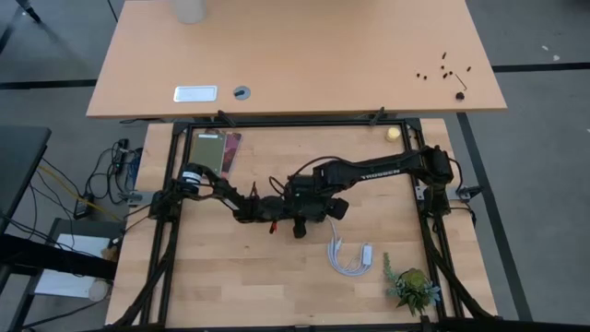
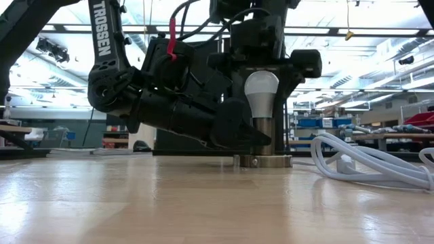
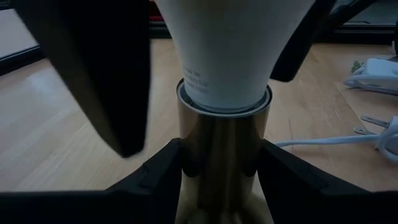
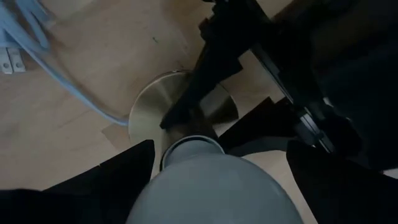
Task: Screw lightbulb
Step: Insert the white lightbulb into the desk lamp
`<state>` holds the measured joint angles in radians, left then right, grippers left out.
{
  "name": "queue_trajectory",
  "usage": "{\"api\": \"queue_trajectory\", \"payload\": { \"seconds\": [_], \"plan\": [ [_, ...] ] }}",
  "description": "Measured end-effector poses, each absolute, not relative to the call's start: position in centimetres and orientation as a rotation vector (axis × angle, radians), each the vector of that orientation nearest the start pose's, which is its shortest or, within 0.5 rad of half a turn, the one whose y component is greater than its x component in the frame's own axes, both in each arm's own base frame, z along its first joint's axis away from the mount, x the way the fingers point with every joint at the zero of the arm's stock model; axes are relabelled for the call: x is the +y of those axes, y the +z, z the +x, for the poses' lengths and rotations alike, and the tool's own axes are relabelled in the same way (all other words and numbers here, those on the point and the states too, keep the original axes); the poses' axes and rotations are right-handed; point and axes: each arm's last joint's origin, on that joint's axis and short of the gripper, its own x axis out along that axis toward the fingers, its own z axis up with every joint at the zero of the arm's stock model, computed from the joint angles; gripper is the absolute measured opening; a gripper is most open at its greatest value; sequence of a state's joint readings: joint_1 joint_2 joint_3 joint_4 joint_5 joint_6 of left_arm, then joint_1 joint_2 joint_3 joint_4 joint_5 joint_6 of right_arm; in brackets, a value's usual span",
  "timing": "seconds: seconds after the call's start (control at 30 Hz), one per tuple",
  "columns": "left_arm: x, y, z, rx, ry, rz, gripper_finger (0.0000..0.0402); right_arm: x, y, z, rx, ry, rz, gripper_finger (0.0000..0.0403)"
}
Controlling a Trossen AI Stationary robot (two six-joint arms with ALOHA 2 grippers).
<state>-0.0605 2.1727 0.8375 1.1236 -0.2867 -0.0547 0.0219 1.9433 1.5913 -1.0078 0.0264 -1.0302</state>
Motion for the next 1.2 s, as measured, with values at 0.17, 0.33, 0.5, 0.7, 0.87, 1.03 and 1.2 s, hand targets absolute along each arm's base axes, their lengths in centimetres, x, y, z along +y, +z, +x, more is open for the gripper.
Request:
{"api": "queue_trajectory", "payload": {
  "seconds": [0.17, 0.33, 0.5, 0.7, 0.87, 1.03, 1.2],
  "plan": [
    [-1.46, 7.67, 37.82, 0.203, 0.230, -0.019, 0.0191, 0.48, 22.17, 38.37, 1.241, 0.709, -0.864, 0.0368],
    [-1.47, 7.67, 37.82, 0.204, 0.230, -0.019, 0.0191, 0.46, 22.14, 38.40, 1.249, 0.678, -0.816, 0.0318],
    [-1.47, 7.67, 37.82, 0.204, 0.230, -0.019, 0.0191, 0.51, 22.08, 38.39, 1.252, 0.669, -0.771, 0.0251],
    [-1.47, 7.67, 37.82, 0.204, 0.230, -0.019, 0.0191, 0.81, 22.02, 38.40, 1.274, 0.612, -0.708, 0.0245],
    [-1.47, 7.68, 37.82, 0.203, 0.230, -0.019, 0.0191, 0.84, 22.00, 38.54, 1.310, 0.445, -0.534, 0.0269],
    [-1.51, 7.68, 37.82, 0.200, 0.228, -0.041, 0.0191, 0.93, 22.00, 38.66, 1.333, 0.268, -0.320, 0.0264],
    [-1.60, 7.68, 37.82, 0.200, 0.221, -0.049, 0.0191, 0.98, 21.98, 38.69, 1.347, 0.086, -0.101, 0.0245]
  ]
}}
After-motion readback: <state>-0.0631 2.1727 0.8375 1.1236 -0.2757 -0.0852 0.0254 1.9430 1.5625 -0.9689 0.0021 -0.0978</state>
